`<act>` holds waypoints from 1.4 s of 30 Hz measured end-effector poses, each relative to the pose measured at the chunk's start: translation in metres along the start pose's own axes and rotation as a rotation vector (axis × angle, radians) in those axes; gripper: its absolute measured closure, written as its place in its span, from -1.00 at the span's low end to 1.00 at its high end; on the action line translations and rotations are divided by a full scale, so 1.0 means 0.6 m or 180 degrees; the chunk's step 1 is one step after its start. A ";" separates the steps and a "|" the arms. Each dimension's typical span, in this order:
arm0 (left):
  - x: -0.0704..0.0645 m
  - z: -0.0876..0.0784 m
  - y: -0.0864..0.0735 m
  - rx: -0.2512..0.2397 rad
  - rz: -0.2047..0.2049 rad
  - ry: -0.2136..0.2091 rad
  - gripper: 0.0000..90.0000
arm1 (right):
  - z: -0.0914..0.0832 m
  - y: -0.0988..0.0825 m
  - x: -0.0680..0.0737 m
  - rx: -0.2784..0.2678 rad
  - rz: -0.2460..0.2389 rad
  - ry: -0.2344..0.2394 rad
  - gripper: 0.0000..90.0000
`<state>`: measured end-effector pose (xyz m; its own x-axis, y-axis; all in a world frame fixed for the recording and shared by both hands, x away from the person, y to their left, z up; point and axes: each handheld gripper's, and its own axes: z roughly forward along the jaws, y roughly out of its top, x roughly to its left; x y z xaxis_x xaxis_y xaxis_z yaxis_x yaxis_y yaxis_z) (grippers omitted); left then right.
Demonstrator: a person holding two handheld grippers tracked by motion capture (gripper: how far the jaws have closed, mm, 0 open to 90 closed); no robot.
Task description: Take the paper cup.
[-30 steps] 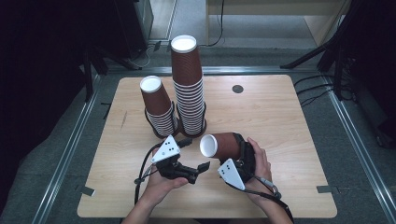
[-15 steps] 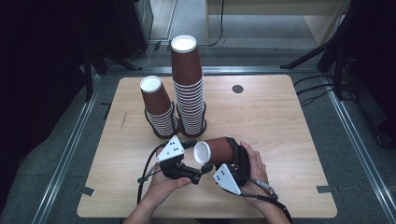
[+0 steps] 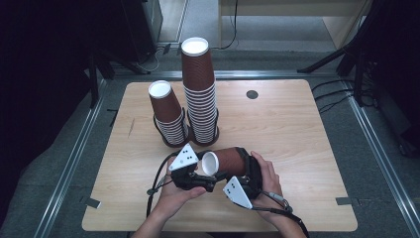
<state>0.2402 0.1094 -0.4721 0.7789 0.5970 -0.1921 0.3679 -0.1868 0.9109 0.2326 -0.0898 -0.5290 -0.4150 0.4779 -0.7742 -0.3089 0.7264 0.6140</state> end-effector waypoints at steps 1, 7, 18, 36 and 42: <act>0.000 0.000 0.000 0.0005 -0.0014 -0.0019 -0.64 | -0.001 0.000 0.001 0.0008 0.0007 -0.0002 -0.76; -0.001 0.000 0.000 0.0000 -0.0013 -0.0031 -0.58 | -0.001 0.005 0.002 -0.0008 -0.0097 -0.0030 -0.77; 0.000 -0.006 0.000 -0.0074 0.0029 -0.0046 -0.53 | -0.002 0.003 0.001 -0.0031 0.0064 -0.0066 -0.97; 0.027 -0.033 0.002 -0.0431 -0.0124 0.0081 -0.51 | -0.008 -0.030 -0.024 -0.0036 0.0298 -0.0104 -1.00; 0.033 -0.038 0.001 -0.0510 -0.0175 0.0125 -0.51 | -0.010 -0.048 -0.035 0.0044 0.0454 -0.0152 -1.00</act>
<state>0.2443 0.1390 -0.4667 0.7384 0.6334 -0.2316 0.3211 -0.0282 0.9466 0.2451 -0.1236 -0.5293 -0.4127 0.5995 -0.6858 -0.2379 0.6558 0.7164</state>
